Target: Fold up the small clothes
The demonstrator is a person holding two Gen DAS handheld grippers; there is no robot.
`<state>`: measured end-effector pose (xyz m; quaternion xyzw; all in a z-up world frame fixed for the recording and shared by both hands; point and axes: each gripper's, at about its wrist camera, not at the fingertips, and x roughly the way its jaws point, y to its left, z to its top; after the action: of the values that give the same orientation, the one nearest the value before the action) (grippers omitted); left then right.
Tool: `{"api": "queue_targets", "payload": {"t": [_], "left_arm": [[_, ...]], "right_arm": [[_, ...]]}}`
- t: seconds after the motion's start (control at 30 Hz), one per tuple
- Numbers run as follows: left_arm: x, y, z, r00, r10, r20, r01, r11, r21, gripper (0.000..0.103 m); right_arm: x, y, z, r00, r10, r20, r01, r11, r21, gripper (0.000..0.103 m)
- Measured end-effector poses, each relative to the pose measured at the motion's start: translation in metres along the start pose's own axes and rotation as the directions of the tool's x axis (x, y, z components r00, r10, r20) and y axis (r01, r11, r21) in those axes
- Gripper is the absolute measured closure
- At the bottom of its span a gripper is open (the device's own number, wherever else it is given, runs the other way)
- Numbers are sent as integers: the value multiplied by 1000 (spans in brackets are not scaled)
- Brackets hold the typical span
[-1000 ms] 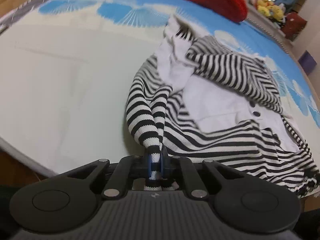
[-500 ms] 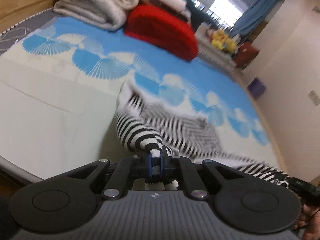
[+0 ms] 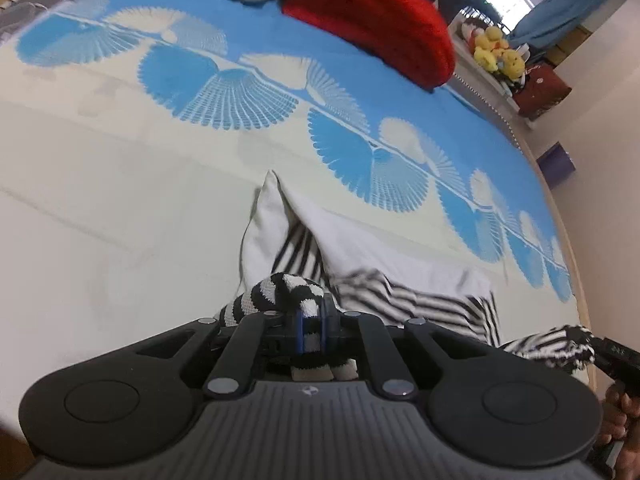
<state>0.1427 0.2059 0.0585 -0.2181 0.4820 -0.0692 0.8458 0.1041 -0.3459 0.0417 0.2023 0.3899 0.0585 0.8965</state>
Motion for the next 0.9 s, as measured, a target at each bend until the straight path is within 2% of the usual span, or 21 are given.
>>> {"api": "queue_targets", "payload": {"t": [0.07, 0.17, 0.2, 0.3, 0.4, 0.57, 0.7, 0.83, 0.9], "left_arm": [[24, 11, 12, 1000, -17, 1, 17, 1000, -17, 93], [41, 22, 19, 999, -46, -7, 46, 996, -82, 90], [39, 21, 22, 999, -46, 13, 47, 995, -83, 86], [28, 3, 25, 995, -33, 94, 33, 999, 4, 70], [21, -5, 22, 993, -16, 115, 10, 998, 54, 68], [12, -3, 15, 993, -9, 115, 7, 1000, 23, 68], [5, -7, 6, 993, 1, 118, -6, 999, 43, 68], [0, -19, -2, 993, 16, 114, -30, 992, 125, 65], [-1, -27, -2, 995, 20, 96, -37, 982, 183, 57]], "right_arm": [[38, -3, 17, 999, -3, -38, 3, 1000, -1, 99], [76, -11, 26, 997, -17, -70, 18, 1000, 16, 97], [84, -17, 25, 997, -15, -71, 18, 999, 39, 97], [100, -26, 24, 994, -42, -101, 50, 995, 81, 94], [106, -21, 26, 993, -48, -104, 54, 997, 52, 91], [104, -20, 25, 991, -71, -110, 77, 996, 49, 78], [94, -17, 25, 995, -80, -66, 83, 996, 44, 68], [85, -19, 26, 996, -70, -50, 73, 995, 62, 68], [80, -21, 27, 997, -66, -34, 67, 996, 55, 68]]}}
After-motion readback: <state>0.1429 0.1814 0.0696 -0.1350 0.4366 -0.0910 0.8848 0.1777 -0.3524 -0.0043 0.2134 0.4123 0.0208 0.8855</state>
